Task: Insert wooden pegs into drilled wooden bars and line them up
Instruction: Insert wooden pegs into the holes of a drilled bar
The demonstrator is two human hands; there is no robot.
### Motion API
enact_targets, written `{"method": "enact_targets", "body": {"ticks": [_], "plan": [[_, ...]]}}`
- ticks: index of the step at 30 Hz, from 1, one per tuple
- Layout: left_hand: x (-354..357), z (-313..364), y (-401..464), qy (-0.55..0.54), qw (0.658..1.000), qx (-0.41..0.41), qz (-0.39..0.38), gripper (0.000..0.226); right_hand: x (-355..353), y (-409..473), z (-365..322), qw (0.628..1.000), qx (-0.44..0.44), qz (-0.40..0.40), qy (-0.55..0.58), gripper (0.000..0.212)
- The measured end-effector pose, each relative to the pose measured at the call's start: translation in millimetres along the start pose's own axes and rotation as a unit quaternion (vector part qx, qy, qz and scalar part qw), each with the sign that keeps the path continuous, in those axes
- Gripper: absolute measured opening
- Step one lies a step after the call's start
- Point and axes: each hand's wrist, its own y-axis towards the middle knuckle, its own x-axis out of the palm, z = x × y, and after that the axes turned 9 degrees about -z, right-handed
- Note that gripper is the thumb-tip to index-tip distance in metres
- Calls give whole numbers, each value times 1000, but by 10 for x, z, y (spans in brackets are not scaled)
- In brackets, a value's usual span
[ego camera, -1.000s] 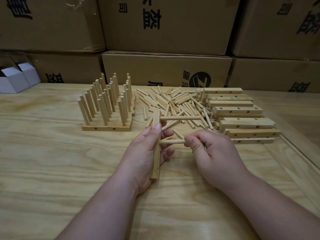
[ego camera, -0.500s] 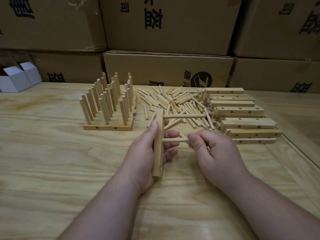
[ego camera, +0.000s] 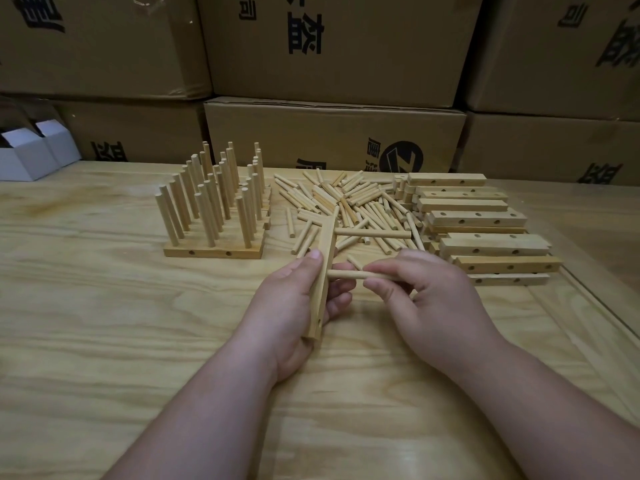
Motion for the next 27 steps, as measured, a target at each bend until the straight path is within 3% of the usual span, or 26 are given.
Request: {"method": "enact_targets", "body": {"ticks": [8, 13, 15, 19, 22, 27], "plan": [[6, -43, -12, 37, 999, 28, -9, 40, 13, -28, -55, 999, 25, 28, 22, 15], [25, -46, 11, 26, 998, 48, 28, 34, 93, -14, -51, 992, 104, 53, 53, 41], [6, -13, 23, -22, 998, 43, 40, 37, 90, -15, 9, 991, 119, 56, 8, 38], [-18, 35, 30, -80, 996, 17, 39, 40, 97, -13, 103, 975, 199, -17, -99, 26], [-23, 25, 35, -83, 996, 3, 36, 41, 111, -9, 112, 949, 259, -93, -155, 36], [-16, 30, 37, -88, 995, -11, 35, 42, 95, 6, 82, 946, 268, -90, -155, 21]]}}
